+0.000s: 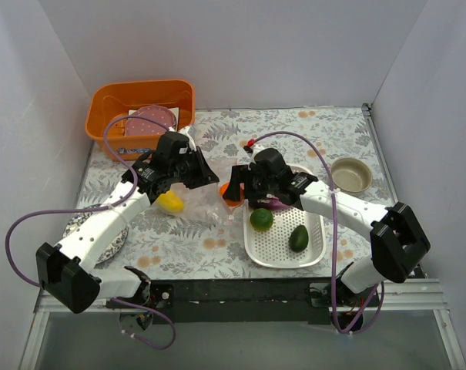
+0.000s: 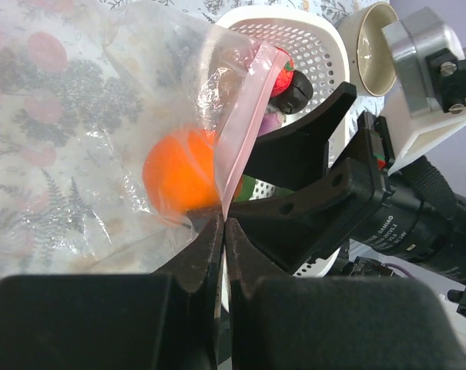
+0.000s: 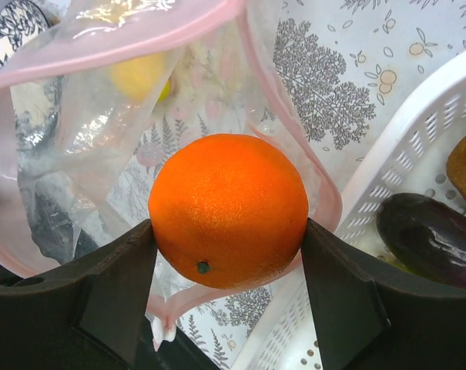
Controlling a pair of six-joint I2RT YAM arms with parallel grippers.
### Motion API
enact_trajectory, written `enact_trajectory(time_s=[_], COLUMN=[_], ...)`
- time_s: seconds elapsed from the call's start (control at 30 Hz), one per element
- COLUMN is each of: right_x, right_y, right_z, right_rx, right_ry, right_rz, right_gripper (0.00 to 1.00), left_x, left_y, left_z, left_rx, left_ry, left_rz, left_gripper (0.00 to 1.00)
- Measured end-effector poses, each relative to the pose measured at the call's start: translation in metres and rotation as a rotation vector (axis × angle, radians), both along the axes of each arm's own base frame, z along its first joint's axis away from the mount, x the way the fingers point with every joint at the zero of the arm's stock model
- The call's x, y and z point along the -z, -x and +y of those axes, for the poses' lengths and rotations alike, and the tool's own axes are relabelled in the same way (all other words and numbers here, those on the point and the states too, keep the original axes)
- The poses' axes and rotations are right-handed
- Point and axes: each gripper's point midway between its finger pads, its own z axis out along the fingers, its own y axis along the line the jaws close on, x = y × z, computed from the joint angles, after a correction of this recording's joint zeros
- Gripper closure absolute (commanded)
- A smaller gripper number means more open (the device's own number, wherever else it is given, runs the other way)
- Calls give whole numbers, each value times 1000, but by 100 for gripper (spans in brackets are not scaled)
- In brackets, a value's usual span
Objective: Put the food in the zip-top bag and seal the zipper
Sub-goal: Place the fake fruit in the zipper food storage bag.
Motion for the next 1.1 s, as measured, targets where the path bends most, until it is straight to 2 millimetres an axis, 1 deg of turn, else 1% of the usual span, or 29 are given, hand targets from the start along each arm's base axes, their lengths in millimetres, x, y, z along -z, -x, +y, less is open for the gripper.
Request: enact_trajectory(time_s=[0.03,0.17,0.23,0.27,0.37,0.43,0.53,0.7,0.93,1.0,1.1], right_x=[-2,-12,-17,-19,-24,-27,-29,-33,-51,-52,-46], right_y=[-1,-6,-9,-10,-15,-17,-18,-17,-12,-11,-4], right_z=[1,5,8,10,17,22,26,22,-3,-10,-25], right_rx=[3,5,2,0,-15,-27,-41,-38,12,32,60], right_ry=[-2,-23,-38,-45,-62,-70,-78,-88,-80,-69,-39], right_rz=[-5,-27,-40,-44,-52,-52,-54,-63,-127,-138,-135], right_gripper=[51,39,35,29,18,13,9,7,8,8,8], left_x=[-1,-5,-7,-8,-8,-9,-11,-10,-10,-10,-9], left_y=[1,3,4,4,4,4,2,1,0,0,-1], left_z=[2,4,4,4,4,4,4,6,7,7,7], left_rx=[-7,-22,-27,-29,-31,-33,-38,-51,-55,-56,-57], left_ry=[-1,10,17,20,23,23,22,16,14,13,11], left_rz=[-1,-1,-1,-1,1,0,-7,-9,-10,-11,-9], left_gripper=[100,100,100,100,100,100,100,100,100,100,100])
